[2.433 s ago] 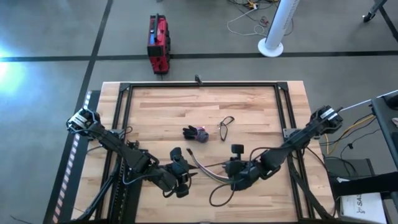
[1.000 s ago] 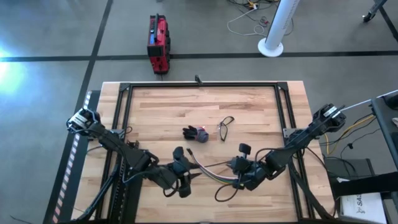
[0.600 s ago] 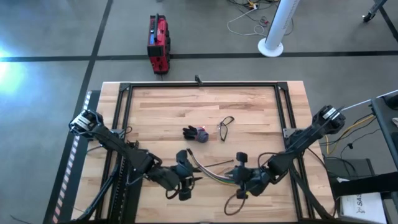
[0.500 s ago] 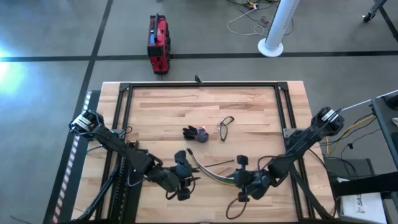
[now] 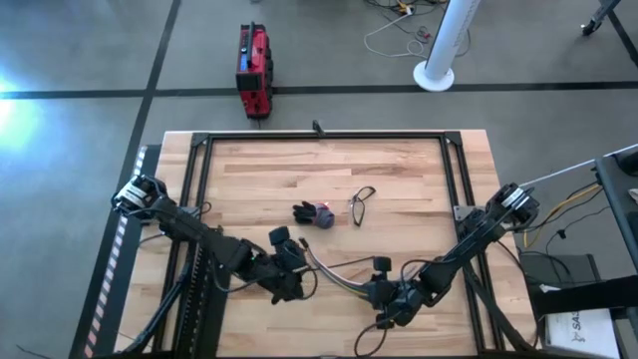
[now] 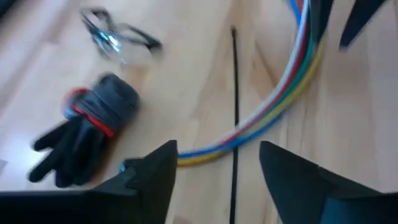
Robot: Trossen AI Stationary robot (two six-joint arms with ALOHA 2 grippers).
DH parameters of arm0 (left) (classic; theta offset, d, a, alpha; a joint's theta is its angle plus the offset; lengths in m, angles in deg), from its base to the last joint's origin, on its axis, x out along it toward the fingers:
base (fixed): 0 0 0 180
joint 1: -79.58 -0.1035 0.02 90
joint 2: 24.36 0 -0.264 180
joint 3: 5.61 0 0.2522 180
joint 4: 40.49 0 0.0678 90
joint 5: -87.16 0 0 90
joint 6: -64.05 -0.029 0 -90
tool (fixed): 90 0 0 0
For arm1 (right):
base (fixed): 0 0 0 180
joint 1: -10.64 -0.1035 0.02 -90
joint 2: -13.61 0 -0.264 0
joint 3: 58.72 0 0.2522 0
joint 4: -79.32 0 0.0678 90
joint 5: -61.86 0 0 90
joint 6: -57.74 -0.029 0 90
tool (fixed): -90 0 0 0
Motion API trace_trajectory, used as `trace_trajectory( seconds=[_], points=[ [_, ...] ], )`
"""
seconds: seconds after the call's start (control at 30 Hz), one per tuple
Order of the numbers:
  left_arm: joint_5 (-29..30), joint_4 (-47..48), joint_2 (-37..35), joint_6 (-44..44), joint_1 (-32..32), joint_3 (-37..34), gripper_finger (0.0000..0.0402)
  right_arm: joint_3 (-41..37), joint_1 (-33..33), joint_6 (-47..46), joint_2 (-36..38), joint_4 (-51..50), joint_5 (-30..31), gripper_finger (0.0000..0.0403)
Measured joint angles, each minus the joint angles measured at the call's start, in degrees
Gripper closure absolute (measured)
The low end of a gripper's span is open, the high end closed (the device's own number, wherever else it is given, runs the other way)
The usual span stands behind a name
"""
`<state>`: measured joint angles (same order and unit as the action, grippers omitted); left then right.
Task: Ziptie cables
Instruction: Wrap the cable wires together using a black zip tie
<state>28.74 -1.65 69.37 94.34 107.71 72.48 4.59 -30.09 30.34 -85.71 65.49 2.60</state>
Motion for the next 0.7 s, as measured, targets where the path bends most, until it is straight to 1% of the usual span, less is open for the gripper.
trace_trajectory(
  seconds=[0.07, 0.1, 0.2, 0.33, 0.4, 0.5, 0.57, 0.7],
  points=[
    [-3.50, 0.97, 0.00, -1.06, -1.61, 0.00, 0.0164, 0.01, 0.00, -0.13, 0.21, 0.02, -1.75, 0.0274],
    [-4.28, 1.44, -0.01, -1.87, -2.28, 0.00, 0.0159, 0.01, 0.00, -0.44, 0.21, 0.00, -3.03, 0.0267],
    [-4.92, 2.14, 0.01, -5.81, -3.89, 0.00, 0.0146, -0.08, -0.02, -1.92, -0.12, -0.07, -4.87, 0.0248],
    [-5.20, 2.39, 0.07, -12.03, -5.10, 0.00, 0.0134, -0.10, 0.02, -2.16, -0.21, -0.46, -5.11, 0.0227],
    [-6.43, 2.45, 0.07, -15.35, -5.43, 0.00, 0.0129, -0.10, 0.09, -2.48, -0.21, -0.48, -5.09, 0.0219],
    [-10.20, 2.73, 0.64, -18.78, -6.01, 0.00, 0.0125, -0.10, 0.30, -2.57, -0.21, -0.46, -5.07, 0.0211],
    [-11.64, 3.32, 1.52, -20.31, -6.88, 0.00, 0.0126, -0.10, 0.61, -2.55, -0.21, -0.50, -5.11, 0.0207],
    [-11.66, 3.53, 4.11, -22.36, -9.73, 0.02, 0.0136, -0.10, 1.25, -2.53, -0.21, -0.46, -5.09, 0.0206]
  ],
)
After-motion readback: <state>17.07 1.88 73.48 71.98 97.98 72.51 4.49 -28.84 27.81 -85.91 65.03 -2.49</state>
